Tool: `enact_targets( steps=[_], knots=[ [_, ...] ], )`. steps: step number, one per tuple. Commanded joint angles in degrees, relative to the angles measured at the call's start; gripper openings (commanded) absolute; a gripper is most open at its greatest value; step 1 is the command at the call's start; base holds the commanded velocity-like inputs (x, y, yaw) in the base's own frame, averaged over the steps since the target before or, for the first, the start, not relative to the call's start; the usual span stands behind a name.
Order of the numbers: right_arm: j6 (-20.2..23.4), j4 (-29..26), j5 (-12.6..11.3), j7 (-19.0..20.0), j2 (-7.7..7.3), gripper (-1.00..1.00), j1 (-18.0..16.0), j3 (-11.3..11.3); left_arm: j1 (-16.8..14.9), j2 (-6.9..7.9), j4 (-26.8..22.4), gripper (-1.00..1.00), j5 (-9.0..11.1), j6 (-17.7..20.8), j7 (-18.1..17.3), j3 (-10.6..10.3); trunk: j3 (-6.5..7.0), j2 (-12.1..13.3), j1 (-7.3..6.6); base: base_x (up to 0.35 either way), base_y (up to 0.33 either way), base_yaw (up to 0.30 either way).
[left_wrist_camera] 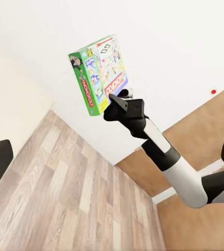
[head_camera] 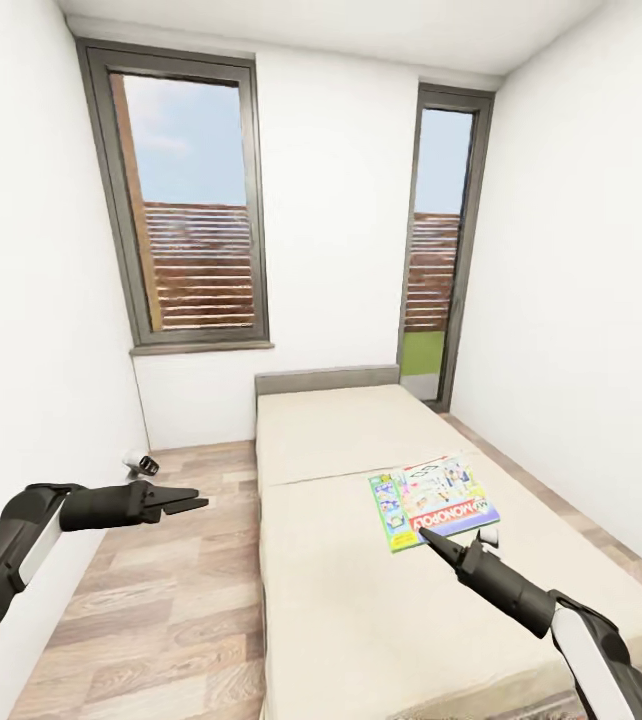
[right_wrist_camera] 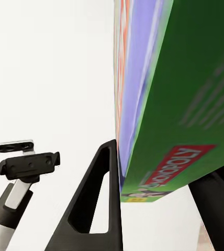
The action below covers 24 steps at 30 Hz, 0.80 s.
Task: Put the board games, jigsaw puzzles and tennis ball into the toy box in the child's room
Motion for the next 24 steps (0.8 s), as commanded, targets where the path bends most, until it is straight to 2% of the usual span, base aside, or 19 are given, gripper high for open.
enact_targets(
  steps=[1,24],
  knots=[
    [0.37,0.01,-0.3,0.15,0.01,-1.0,-0.06,-0.05,-0.03,0.08,-0.01,1.0,0.12,0.61,-0.2,-0.17,0.11,0.37,-0.22,0.0,0.0,-0.278],
    [0.35,0.53,-0.26,1.24,0.01,-1.0,-0.06,-0.77,-0.03,0.08,0.08,1.0,0.11,0.53,-0.2,-0.1,4.24,9.59,-5.28,0.0,0.0,-0.278]
  ],
)
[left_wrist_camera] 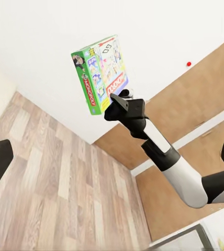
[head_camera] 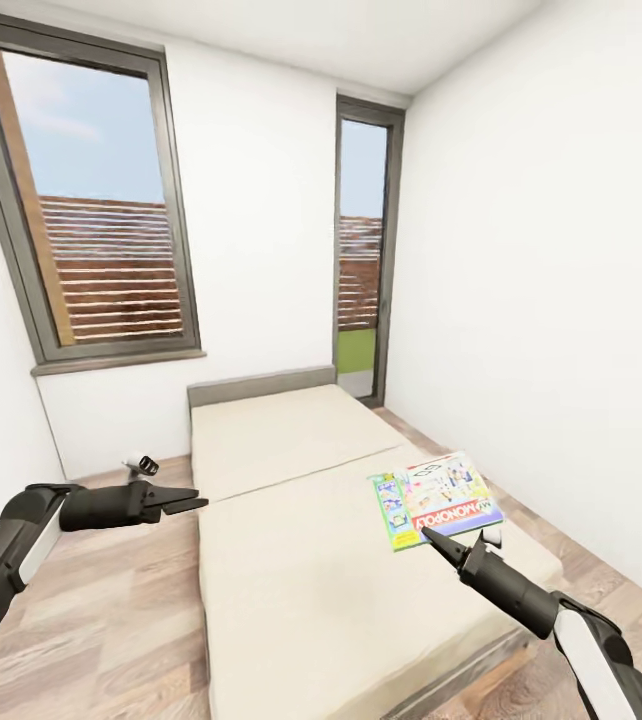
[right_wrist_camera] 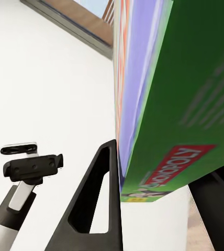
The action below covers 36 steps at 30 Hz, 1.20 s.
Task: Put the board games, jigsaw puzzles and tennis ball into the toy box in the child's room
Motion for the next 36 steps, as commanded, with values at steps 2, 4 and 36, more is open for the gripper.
enact_targets(
  steps=[2,4,36],
  knots=[
    [0.35,0.03,-0.32,0.07,0.01,-1.0,-0.06,-0.04,-0.03,0.08,-0.01,1.0,0.12,0.61,-0.2,-0.16,0.29,0.76,-0.44,0.0,0.0,-0.279],
    [0.33,0.06,-0.32,0.07,0.01,-1.0,-0.06,-0.04,-0.03,0.08,-0.01,1.0,0.12,0.59,-0.2,-0.16,0.64,1.56,-0.88,0.0,0.0,-0.279],
    [0.3,0.2,-0.32,0.07,0.05,-1.0,-0.06,-0.12,-0.03,0.08,-0.01,1.0,0.21,-0.37,-0.2,-0.24,3.16,7.18,-3.96,0.06,-0.034,-0.28]
  ],
)
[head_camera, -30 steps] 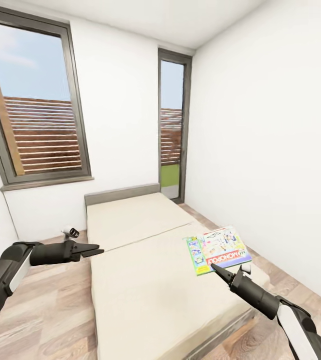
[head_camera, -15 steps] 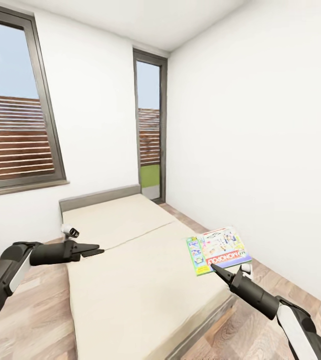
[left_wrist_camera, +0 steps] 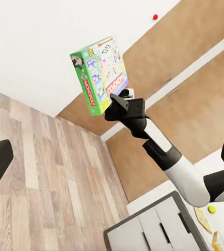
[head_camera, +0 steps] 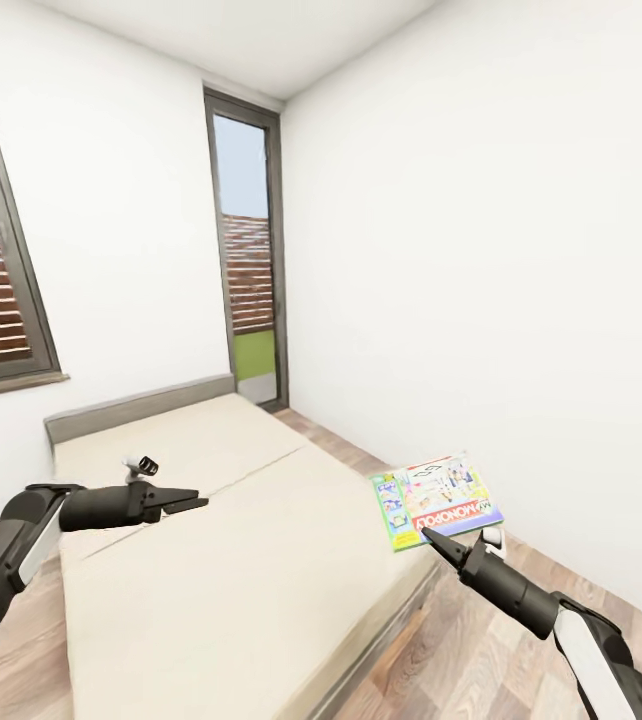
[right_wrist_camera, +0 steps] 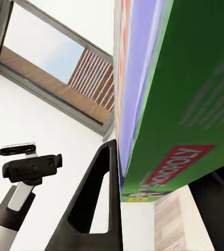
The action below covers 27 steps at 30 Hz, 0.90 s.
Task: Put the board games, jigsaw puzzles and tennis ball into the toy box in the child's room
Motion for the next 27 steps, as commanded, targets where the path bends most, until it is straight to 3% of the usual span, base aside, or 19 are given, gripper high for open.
enact_targets(
  steps=[1,10,17,27],
  knots=[
    [0.4,0.02,-0.43,0.07,0.0,-1.0,-0.06,-0.04,-0.05,0.07,0.0,1.0,0.14,0.59,-0.19,-0.18,-0.09,-0.04,0.02,0.242,-0.188,-0.281],
    [0.4,0.02,-0.43,0.07,-0.03,-1.0,-0.06,-0.03,-0.05,0.05,0.0,1.0,0.14,0.53,-0.19,-0.19,-0.09,-0.04,0.02,0.242,-0.227,-0.281],
    [0.4,0.02,-0.43,0.07,-0.03,-1.0,-0.06,-0.05,-0.05,0.06,0.07,1.0,0.14,0.53,-0.19,-0.16,-0.09,-0.04,0.02,0.069,-0.092,-0.281],
    [0.4,0.02,-0.43,0.07,-0.04,-1.0,-0.06,-0.05,-0.05,0.12,-0.08,1.0,0.14,0.61,-0.19,-0.12,1.71,3.97,-2.17,0.004,-0.006,-0.281]
  ],
)
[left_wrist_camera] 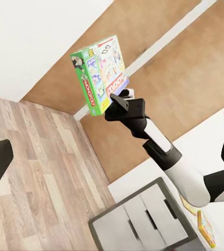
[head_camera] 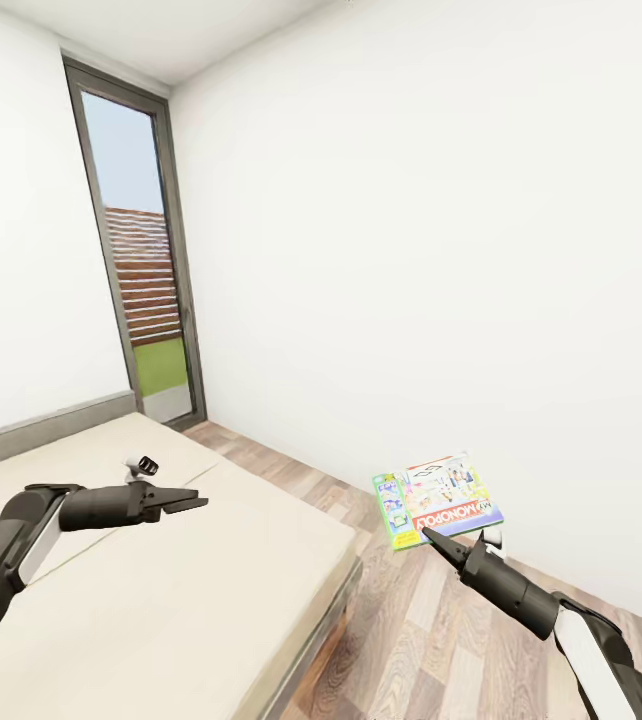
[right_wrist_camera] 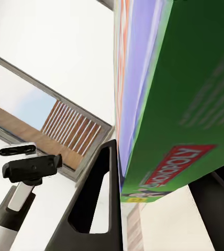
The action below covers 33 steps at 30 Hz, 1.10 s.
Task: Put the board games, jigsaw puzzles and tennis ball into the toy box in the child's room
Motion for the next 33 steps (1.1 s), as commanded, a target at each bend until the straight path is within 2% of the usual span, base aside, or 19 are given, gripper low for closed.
enact_targets(
  steps=[1,33],
  knots=[
    [0.38,0.01,-0.34,0.07,0.01,-1.0,-0.06,-0.04,-0.04,0.09,-0.01,1.0,0.14,0.61,-0.18,-0.16,0.1,0.35,-0.22,0.0,-0.001,-0.281],
    [0.38,0.16,-0.34,0.07,0.02,-1.0,-0.06,-0.04,-0.04,0.11,-0.02,1.0,0.06,0.61,-0.18,-0.23,5.84,13.18,-7.24,0.0,0.0,-0.281]
  ],
)
